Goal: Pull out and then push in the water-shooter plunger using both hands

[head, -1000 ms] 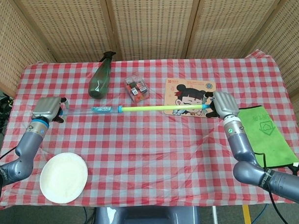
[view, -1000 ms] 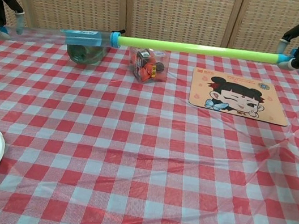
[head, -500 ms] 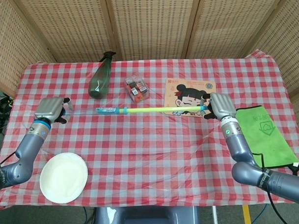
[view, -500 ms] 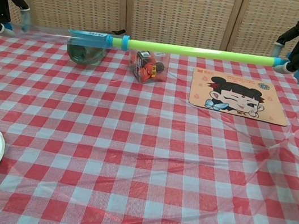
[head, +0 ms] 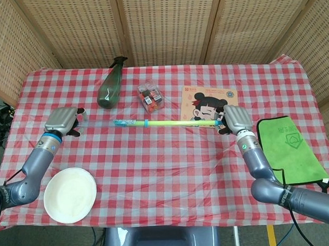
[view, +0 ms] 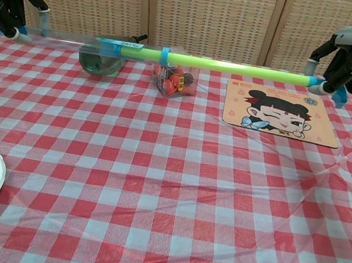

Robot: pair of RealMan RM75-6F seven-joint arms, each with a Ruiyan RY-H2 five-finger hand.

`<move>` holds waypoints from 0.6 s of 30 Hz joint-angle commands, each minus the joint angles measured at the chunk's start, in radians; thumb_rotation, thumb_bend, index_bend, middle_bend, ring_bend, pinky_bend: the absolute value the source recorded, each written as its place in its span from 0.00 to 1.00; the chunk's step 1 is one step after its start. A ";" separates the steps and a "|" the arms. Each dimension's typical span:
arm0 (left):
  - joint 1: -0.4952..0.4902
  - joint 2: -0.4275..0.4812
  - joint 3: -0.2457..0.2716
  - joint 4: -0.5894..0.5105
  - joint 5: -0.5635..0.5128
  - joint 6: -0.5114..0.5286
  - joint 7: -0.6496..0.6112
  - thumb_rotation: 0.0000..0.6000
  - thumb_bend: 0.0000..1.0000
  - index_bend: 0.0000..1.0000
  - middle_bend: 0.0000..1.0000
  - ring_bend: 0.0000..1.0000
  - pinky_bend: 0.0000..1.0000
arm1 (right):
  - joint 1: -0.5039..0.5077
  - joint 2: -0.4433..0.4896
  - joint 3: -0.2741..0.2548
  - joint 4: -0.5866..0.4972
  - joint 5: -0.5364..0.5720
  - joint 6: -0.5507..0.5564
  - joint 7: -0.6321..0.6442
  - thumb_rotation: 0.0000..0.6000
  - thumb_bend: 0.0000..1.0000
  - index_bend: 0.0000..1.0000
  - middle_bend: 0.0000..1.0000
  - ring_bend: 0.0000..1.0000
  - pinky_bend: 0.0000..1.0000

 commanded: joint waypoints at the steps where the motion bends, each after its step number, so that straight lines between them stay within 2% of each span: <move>1: -0.006 -0.004 0.000 -0.006 -0.003 0.004 0.005 1.00 0.47 0.60 0.85 0.74 0.63 | 0.003 -0.002 -0.004 0.002 -0.011 -0.010 0.005 1.00 0.55 0.86 1.00 1.00 0.70; 18: -0.059 -0.051 -0.001 -0.038 -0.045 0.026 0.028 1.00 0.47 0.59 0.85 0.74 0.63 | 0.011 -0.014 -0.023 0.003 -0.104 -0.062 0.054 1.00 0.55 0.86 1.00 1.00 0.70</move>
